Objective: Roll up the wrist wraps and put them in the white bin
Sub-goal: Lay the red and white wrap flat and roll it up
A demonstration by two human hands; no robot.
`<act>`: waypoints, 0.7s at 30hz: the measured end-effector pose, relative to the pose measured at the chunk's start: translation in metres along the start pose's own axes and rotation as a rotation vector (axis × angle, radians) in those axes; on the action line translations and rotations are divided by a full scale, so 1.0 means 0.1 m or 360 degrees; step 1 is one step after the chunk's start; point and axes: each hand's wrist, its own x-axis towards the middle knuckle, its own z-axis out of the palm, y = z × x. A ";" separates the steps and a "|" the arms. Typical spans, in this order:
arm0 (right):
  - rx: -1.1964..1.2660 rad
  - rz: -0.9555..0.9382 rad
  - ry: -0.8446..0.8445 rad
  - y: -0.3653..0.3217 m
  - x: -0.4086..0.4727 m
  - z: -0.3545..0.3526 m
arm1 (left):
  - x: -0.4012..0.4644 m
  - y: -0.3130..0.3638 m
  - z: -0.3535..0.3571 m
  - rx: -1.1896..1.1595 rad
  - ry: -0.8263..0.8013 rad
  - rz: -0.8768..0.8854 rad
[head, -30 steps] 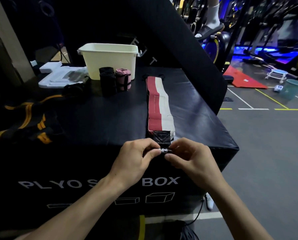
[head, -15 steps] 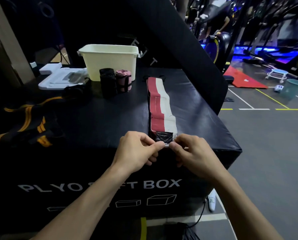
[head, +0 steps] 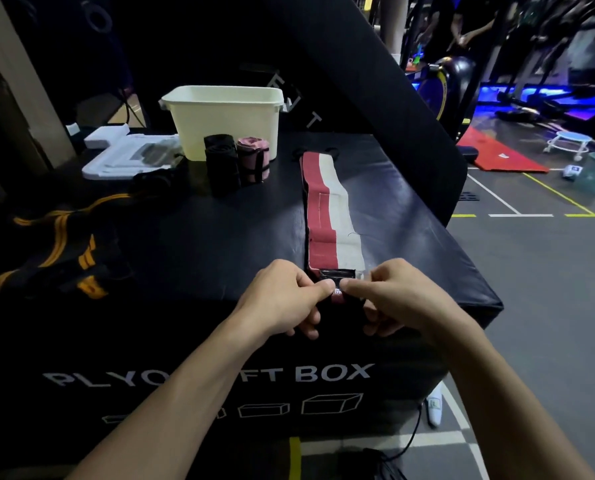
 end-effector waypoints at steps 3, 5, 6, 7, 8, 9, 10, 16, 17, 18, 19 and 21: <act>-0.0199 -0.0203 0.0323 0.05 0.02 0.04 | 0.03 0.01 -0.04 0.0004 -0.0075 -0.0031; -0.0470 -0.0520 0.0606 0.10 0.01 0.08 | 0.04 0.01 -0.04 0.0001 -0.0080 -0.0037; -0.0530 -0.0702 0.0668 0.12 -0.01 0.11 | 0.04 0.01 -0.04 -0.0002 -0.0083 -0.0038; -0.0553 -0.0866 0.0697 0.14 -0.02 0.14 | 0.04 0.01 -0.04 -0.0001 -0.0087 -0.0037; -0.0579 -0.0994 0.0724 0.16 -0.04 0.18 | 0.04 0.01 -0.03 0.0008 -0.0090 -0.0031; -0.0613 -0.1101 0.0762 0.20 -0.04 0.21 | 0.04 0.01 -0.03 0.0023 -0.0090 -0.0021; -0.0651 -0.1192 0.0806 0.24 -0.04 0.23 | 0.03 0.01 -0.03 0.0039 -0.0089 -0.0011; -0.1091 -0.1542 0.0917 0.55 -0.01 0.23 | 0.06 0.00 -0.04 0.0082 -0.0114 0.0005; -0.1154 -0.1563 0.0960 0.58 -0.01 0.24 | 0.06 0.00 -0.04 0.0075 -0.0116 0.0002; -0.1193 -0.1583 0.1018 0.60 0.00 0.26 | 0.06 0.00 -0.04 0.0068 -0.0114 0.0001; -0.1218 -0.1609 0.1082 0.60 0.00 0.27 | 0.05 0.01 -0.04 0.0062 -0.0106 0.0002; -0.1239 -0.1671 0.1178 0.58 0.01 0.30 | 0.03 0.00 -0.02 0.0045 -0.0072 0.0007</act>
